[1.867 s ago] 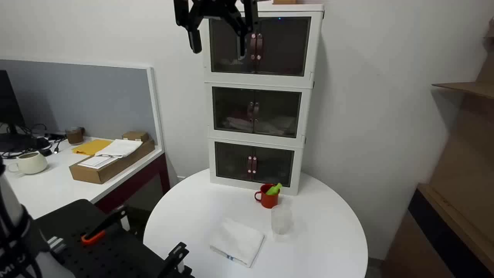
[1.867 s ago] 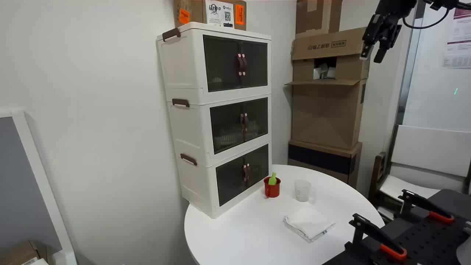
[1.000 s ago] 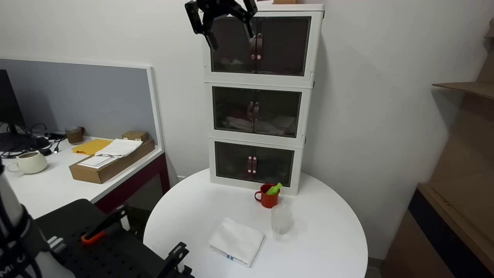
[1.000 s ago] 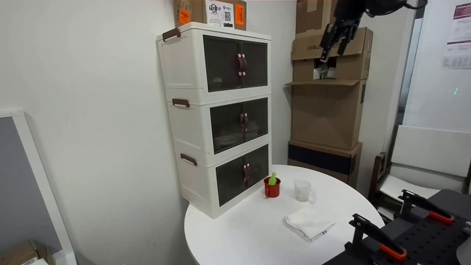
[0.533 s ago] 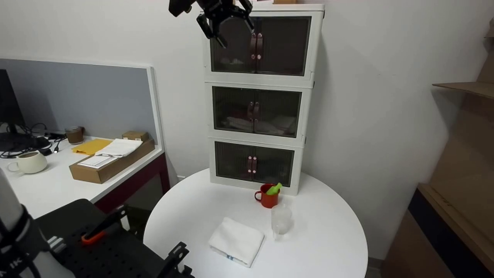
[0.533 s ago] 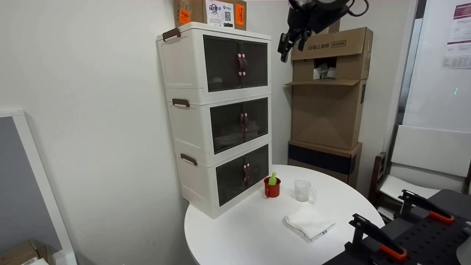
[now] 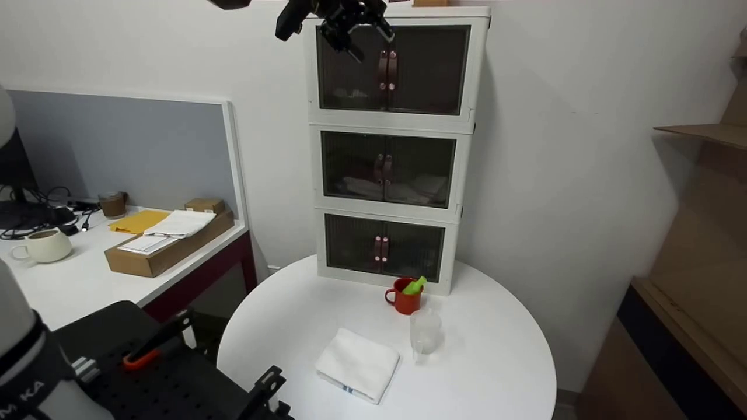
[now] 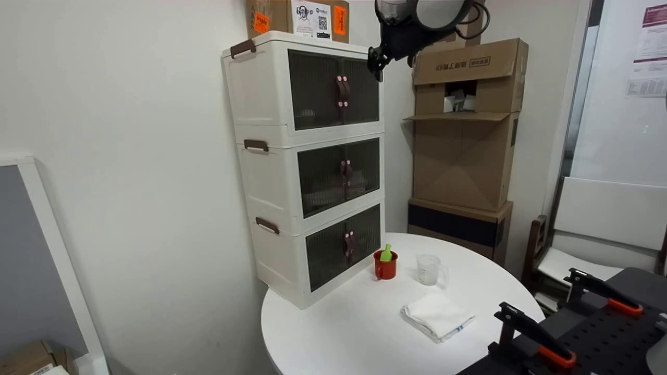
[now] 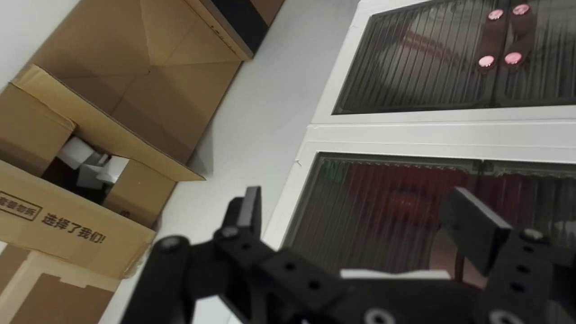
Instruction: Open the two doors of the topmost shelf
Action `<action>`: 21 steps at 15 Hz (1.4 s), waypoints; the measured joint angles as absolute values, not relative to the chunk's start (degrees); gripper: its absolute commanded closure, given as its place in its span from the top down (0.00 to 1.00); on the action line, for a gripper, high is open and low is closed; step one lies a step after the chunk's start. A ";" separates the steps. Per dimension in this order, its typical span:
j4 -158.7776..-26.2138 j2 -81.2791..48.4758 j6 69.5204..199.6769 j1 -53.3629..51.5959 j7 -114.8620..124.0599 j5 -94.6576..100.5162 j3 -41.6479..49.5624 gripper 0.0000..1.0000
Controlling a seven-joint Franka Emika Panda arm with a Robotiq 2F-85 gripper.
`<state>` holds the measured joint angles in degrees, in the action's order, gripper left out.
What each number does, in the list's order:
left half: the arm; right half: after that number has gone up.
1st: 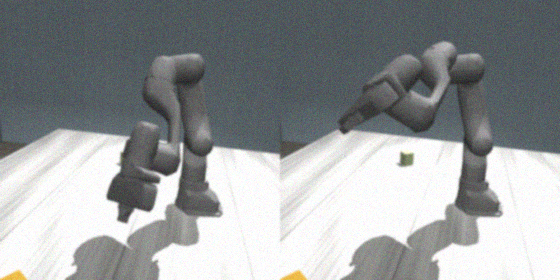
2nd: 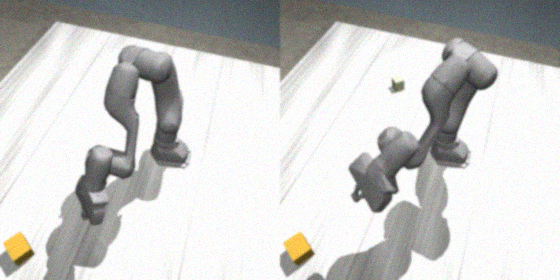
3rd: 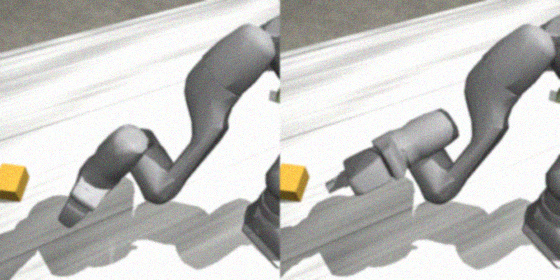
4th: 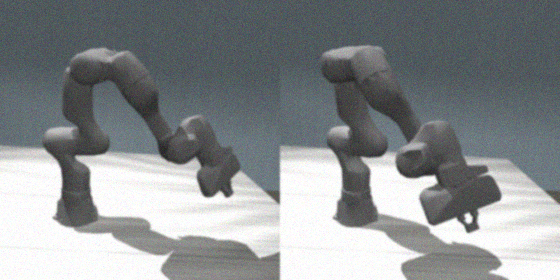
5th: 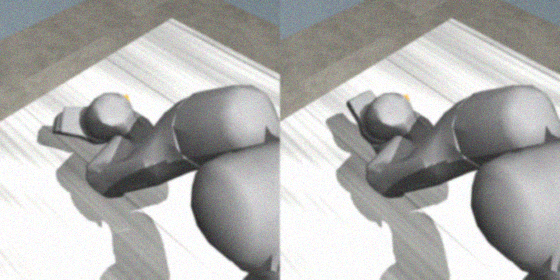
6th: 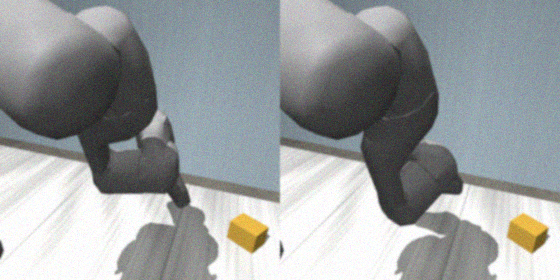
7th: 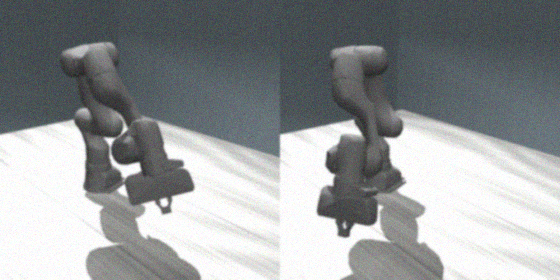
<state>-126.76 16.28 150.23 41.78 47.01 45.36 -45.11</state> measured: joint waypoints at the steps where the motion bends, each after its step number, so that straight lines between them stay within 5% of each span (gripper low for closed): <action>1: -126.46 16.41 150.44 45.19 51.31 46.57 -48.65 1.00; 11: -127.21 31.89 167.98 81.41 90.94 57.26 -80.24 1.00; 21: -123.03 52.67 174.68 90.67 113.12 57.29 -85.34 1.00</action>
<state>-123.03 52.67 174.68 90.67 113.12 57.29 -85.34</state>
